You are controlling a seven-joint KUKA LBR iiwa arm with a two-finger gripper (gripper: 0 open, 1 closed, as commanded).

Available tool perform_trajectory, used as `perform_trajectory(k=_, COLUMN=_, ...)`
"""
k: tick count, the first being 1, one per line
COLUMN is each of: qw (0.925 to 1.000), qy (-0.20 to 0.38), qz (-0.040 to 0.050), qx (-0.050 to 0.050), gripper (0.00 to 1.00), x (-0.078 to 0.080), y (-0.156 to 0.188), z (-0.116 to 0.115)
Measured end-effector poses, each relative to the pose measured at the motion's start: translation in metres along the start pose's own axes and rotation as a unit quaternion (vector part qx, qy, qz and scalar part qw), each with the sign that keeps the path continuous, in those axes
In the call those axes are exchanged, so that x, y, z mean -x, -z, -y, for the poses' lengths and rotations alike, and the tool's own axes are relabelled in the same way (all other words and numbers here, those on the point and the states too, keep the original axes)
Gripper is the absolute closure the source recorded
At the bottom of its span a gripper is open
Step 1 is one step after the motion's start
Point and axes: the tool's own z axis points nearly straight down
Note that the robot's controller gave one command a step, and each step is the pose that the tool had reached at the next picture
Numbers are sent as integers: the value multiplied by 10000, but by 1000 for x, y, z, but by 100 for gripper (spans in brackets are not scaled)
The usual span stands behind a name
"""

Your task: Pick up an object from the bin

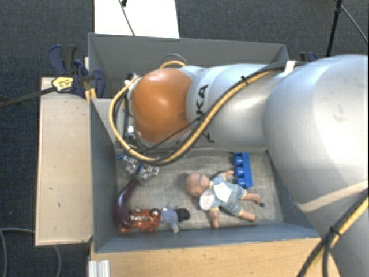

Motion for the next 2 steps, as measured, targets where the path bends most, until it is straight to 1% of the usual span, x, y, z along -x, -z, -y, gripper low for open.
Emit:
perform_trajectory(k=1, qw=10000, qy=-9, qz=0, qx=2, gripper=100, x=0, y=0, z=0)
perform_trajectory(k=2, qw=9998, qy=-210, qz=11, qx=-17, gripper=100, x=-6, y=150, z=-2)
